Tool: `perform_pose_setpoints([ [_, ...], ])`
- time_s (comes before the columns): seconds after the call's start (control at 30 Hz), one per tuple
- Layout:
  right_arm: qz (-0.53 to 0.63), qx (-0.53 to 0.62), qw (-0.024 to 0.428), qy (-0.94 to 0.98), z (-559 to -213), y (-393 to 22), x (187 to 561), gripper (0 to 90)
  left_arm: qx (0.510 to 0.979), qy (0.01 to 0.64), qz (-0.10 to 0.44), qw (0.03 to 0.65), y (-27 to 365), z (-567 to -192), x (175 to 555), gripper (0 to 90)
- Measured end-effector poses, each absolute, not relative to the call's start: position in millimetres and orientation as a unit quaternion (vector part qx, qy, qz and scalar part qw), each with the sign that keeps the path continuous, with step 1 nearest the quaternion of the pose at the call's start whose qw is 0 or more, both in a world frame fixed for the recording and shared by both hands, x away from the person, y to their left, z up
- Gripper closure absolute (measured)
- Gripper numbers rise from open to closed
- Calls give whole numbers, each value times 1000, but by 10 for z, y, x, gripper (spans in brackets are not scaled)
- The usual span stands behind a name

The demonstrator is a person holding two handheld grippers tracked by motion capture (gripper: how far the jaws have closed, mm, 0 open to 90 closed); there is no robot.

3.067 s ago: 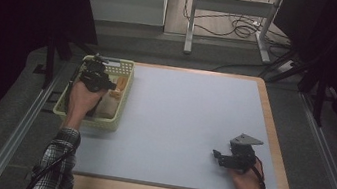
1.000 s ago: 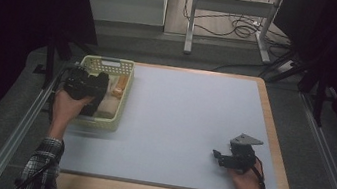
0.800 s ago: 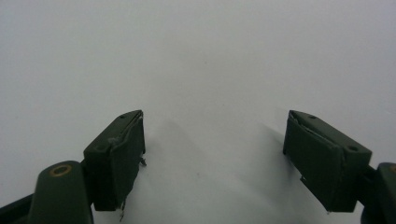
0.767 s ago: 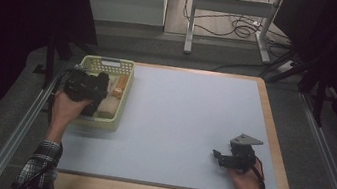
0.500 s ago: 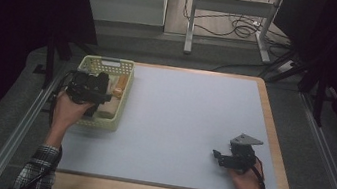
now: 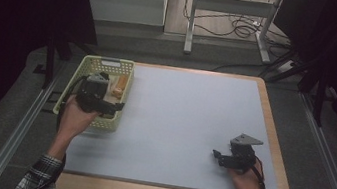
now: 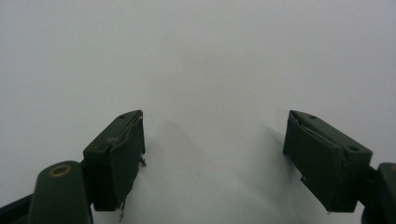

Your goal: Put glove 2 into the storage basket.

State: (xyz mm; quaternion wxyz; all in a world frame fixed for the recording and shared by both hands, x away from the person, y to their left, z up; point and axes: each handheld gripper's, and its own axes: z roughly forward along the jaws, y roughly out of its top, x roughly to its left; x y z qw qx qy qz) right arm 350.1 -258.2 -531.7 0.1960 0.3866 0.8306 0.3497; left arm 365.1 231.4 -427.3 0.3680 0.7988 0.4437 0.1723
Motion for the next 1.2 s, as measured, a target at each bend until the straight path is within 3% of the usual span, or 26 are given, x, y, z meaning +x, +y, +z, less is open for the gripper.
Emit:
perform_pose_setpoints([
  [0.67, 350, 387, 196, 830, -5317, -2582, 3500, 203, 826, 361, 159, 402, 1707, -4407, 3312, 19],
  [1.2, 350, 387, 196, 830, -5317, -2582, 3500, 202, 835, 340, 127, 414, 1495, -4909, 3081, 0],
])
